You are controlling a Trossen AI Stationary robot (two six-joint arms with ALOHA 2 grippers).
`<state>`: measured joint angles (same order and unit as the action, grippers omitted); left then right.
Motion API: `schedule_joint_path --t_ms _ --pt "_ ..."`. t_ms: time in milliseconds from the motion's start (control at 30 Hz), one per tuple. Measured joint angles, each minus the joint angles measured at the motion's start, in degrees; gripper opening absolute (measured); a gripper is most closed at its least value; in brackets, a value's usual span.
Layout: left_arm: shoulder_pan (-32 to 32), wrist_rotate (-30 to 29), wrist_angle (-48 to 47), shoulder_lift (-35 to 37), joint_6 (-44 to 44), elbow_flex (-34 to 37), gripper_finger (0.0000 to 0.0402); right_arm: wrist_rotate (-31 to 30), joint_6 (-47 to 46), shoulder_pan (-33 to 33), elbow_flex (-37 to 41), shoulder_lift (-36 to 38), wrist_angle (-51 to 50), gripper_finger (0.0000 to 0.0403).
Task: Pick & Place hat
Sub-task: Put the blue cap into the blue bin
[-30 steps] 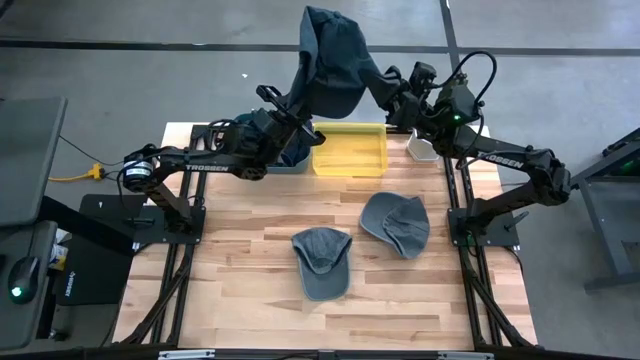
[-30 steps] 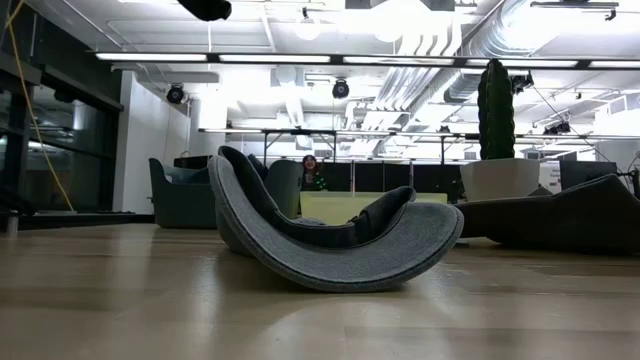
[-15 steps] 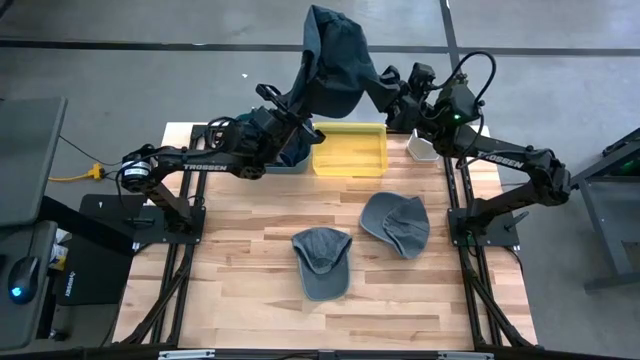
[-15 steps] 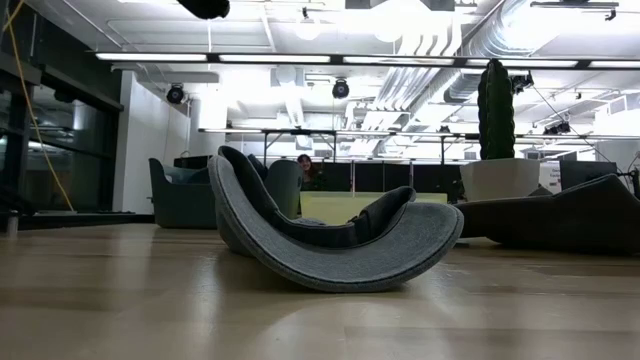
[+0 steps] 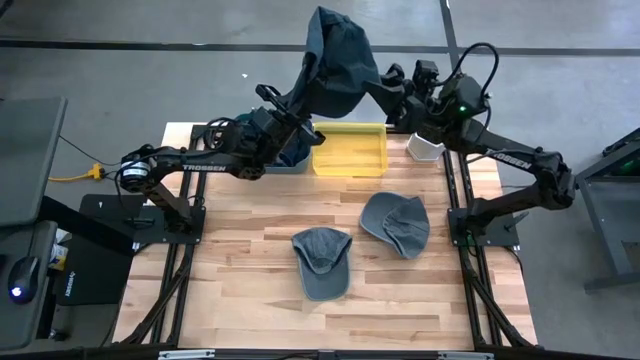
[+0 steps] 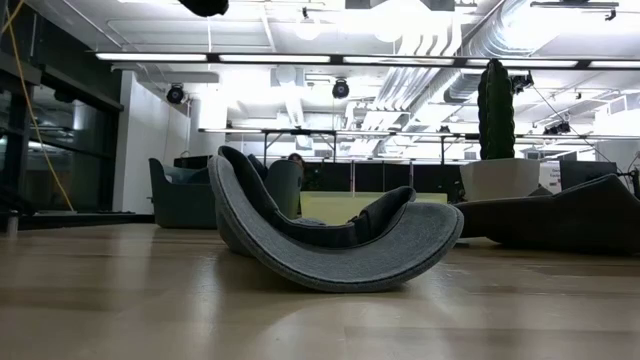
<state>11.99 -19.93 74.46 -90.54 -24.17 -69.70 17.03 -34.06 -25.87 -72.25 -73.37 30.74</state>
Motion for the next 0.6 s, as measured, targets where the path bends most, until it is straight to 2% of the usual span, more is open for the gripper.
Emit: schedule_joint_path --t_ms 333,600 --pt "0.0 -1.2 0.1 0.0 -1.5 0.0 0.0000 5.2 1.4 -3.4 0.0 3.1 -8.8 0.0198" --pt "0.0 -2.5 0.6 0.1 -2.8 0.0 0.0000 6.8 3.2 -4.6 0.0 6.4 -14.1 0.0217"
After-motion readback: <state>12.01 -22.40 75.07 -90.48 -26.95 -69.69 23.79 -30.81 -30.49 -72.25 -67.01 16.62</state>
